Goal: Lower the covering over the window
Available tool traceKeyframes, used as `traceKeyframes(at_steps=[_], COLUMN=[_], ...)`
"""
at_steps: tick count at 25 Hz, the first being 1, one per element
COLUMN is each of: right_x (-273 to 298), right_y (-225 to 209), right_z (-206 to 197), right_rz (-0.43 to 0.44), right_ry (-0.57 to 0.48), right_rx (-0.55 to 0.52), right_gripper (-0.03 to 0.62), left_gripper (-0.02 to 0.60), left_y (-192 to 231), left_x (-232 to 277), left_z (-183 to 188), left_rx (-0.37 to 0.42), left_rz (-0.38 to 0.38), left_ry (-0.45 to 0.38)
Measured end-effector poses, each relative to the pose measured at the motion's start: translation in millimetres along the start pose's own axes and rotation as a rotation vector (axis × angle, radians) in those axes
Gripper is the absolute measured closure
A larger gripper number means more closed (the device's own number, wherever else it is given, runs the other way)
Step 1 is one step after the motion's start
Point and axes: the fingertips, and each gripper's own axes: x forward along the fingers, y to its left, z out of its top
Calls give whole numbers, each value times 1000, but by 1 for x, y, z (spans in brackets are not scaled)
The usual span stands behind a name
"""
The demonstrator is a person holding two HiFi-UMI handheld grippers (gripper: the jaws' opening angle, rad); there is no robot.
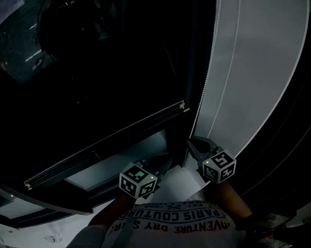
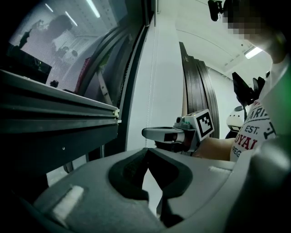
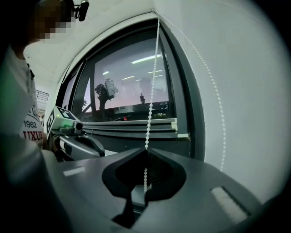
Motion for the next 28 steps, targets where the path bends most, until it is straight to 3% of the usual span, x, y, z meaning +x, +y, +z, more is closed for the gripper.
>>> traceKeyframes(at_steps=[9, 15, 20, 28], right_x=[-13, -19, -18, -17], right_y=[9, 7, 10, 24], right_z=[-2, -8, -35, -60], right_rz=[-16, -7, 9, 57], right_ry=[9, 39, 114, 128], right_rx=[-23, 6, 19, 17], right_gripper=[588, 588, 588, 588], left_gripper=[580, 580, 580, 578], left_y=[-14, -18, -19, -30], left_x=[0, 12, 20, 36], left_z=[14, 20, 38, 54], left_rx=[52, 45, 56, 118], left_rz=[-61, -110, -136, -186], left_ry=[-30, -42, -73, -96])
